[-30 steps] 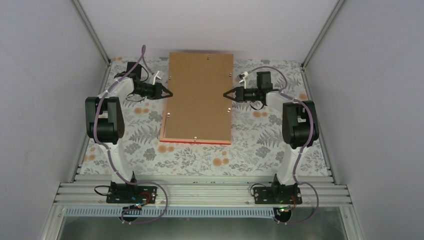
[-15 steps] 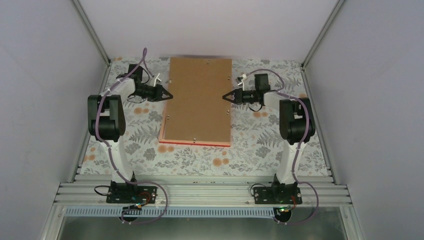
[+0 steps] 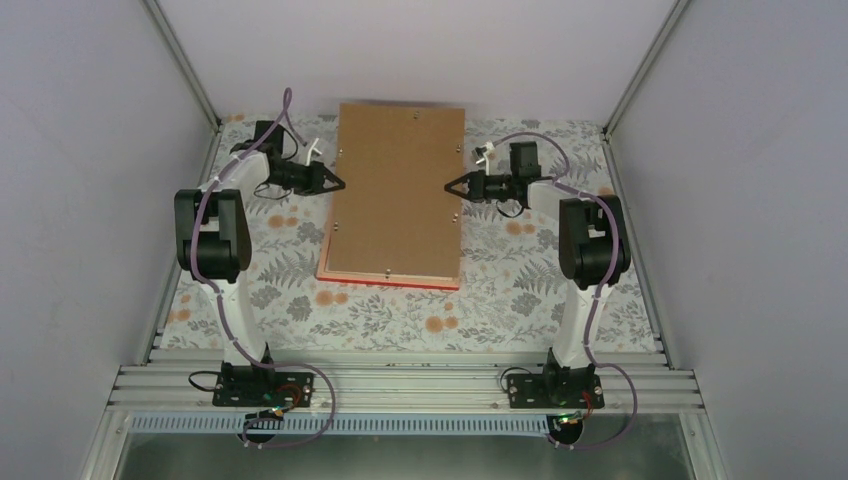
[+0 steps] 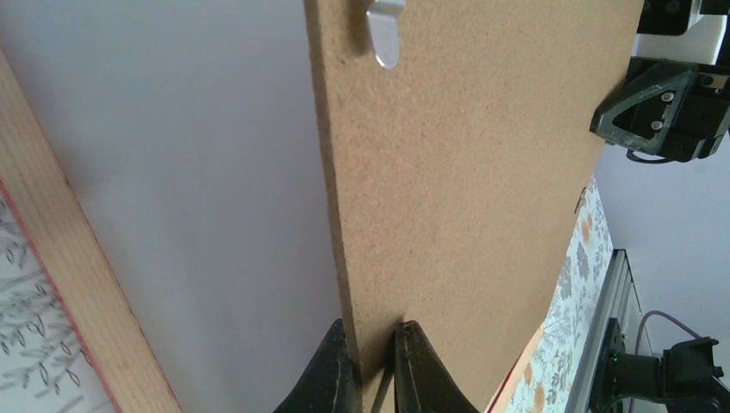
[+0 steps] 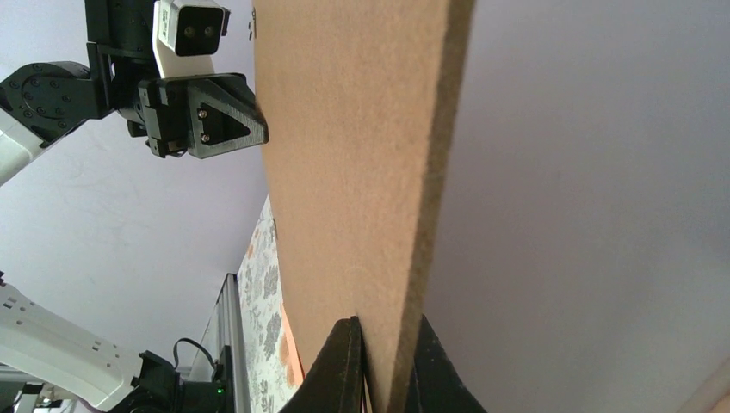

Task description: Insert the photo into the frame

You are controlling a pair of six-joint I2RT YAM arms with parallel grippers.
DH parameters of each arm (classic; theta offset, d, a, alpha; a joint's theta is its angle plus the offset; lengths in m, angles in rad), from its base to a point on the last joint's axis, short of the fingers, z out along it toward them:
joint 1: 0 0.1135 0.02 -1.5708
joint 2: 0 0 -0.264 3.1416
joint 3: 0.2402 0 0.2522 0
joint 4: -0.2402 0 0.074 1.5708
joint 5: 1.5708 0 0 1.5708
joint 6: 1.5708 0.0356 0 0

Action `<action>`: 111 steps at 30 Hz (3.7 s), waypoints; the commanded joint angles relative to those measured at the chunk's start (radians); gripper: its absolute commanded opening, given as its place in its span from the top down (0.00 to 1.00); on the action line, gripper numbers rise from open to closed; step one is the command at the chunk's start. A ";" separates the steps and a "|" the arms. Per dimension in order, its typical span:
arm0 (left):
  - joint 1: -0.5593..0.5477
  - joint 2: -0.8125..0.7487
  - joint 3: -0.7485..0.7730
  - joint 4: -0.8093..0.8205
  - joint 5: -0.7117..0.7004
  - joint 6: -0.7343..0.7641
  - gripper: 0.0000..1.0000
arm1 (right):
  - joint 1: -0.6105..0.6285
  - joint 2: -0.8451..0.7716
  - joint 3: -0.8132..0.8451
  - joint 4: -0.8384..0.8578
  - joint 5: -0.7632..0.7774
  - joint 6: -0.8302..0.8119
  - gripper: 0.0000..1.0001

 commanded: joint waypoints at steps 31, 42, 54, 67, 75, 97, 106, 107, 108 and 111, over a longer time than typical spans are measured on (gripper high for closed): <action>0.024 -0.042 -0.003 0.125 -0.152 0.071 0.97 | 0.054 -0.014 -0.064 -0.076 0.071 -0.089 0.96; 0.024 -0.043 -0.008 0.126 -0.166 0.086 0.97 | 0.062 -0.050 -0.139 -0.064 0.025 -0.098 0.96; 0.021 -0.048 0.009 0.118 -0.137 0.087 0.98 | 0.060 -0.110 -0.150 -0.047 -0.105 -0.058 0.96; 0.018 -0.068 -0.034 0.134 -0.134 0.082 0.98 | 0.072 -0.180 -0.230 -0.011 -0.103 -0.010 0.96; 0.015 -0.051 -0.052 0.140 -0.177 0.084 0.97 | 0.073 -0.123 -0.266 -0.058 -0.088 -0.072 0.96; 0.013 -0.096 -0.103 0.060 -0.316 0.239 0.67 | 0.066 -0.234 -0.247 -0.401 0.244 -0.358 0.22; 0.024 -0.086 -0.102 0.076 -0.294 0.240 0.60 | 0.015 -0.333 -0.251 -0.383 0.259 -0.329 0.23; 0.026 -0.078 -0.092 0.084 -0.297 0.233 0.59 | 0.014 -0.328 -0.252 -0.378 0.284 -0.326 0.26; 0.026 -0.063 -0.075 0.091 -0.299 0.228 0.58 | 0.015 -0.318 -0.253 -0.375 0.309 -0.319 0.29; 0.025 -0.003 -0.004 0.117 -0.286 0.201 0.57 | 0.013 -0.277 -0.256 -0.360 0.357 -0.324 0.33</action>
